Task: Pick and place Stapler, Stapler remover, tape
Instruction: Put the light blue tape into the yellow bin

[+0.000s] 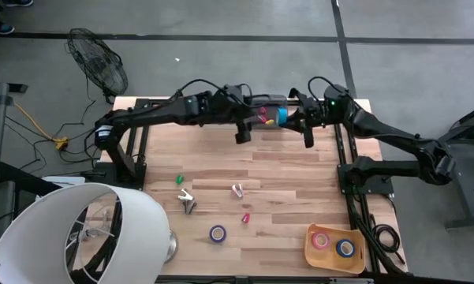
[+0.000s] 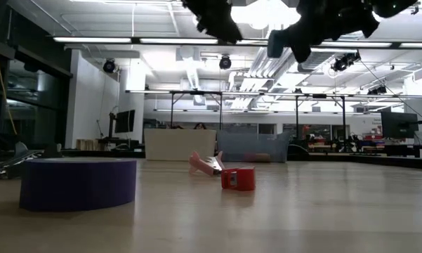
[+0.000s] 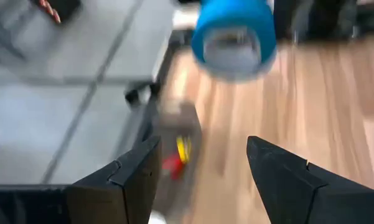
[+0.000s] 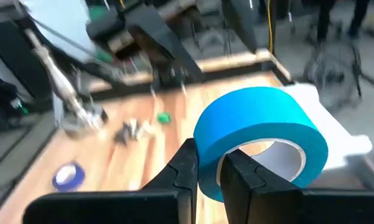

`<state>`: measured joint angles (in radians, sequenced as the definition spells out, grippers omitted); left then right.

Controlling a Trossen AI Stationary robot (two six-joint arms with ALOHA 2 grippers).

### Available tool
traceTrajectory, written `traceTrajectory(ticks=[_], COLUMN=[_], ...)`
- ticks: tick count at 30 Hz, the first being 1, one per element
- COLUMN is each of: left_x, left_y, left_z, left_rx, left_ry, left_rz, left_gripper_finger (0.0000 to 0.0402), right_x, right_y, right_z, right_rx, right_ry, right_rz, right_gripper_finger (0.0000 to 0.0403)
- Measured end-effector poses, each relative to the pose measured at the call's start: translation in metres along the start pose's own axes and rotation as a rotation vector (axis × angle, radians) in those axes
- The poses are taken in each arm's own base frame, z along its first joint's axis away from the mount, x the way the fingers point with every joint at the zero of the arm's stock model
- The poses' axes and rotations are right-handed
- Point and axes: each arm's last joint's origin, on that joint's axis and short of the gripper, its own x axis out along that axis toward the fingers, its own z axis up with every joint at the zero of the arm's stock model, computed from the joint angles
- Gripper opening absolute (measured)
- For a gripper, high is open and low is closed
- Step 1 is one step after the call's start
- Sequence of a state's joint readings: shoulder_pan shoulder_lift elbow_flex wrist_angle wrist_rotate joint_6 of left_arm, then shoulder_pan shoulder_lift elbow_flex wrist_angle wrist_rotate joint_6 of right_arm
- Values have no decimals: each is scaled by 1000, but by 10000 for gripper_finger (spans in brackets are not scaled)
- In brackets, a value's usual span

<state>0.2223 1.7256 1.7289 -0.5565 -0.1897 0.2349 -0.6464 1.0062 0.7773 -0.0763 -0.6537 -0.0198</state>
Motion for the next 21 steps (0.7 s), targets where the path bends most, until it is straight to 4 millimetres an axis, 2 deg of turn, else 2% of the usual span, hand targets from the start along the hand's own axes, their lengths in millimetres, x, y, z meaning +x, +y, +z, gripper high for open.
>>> traceTrajectory(ticks=[7,11,16,21], left_x=[-11,-12,-13,-13], left_y=[-1,-2,-2,-2], left_z=[-17,-22,-25,-26], left_rx=[-29,-8,25,61], left_ry=[186,241,271,284], left_rz=[-18,-25,-22,-27], left_gripper_finger=[232,233,233,233], right_x=[-21,-37,-52,-56], right_y=[12,23,39,57], right_z=[19,26,30,23], right_rx=[-12,54,186,286], right_ry=[308,467,625,767], right_rz=[-176,-249,-308,-288], right_gripper_finger=[33,33,33,33])
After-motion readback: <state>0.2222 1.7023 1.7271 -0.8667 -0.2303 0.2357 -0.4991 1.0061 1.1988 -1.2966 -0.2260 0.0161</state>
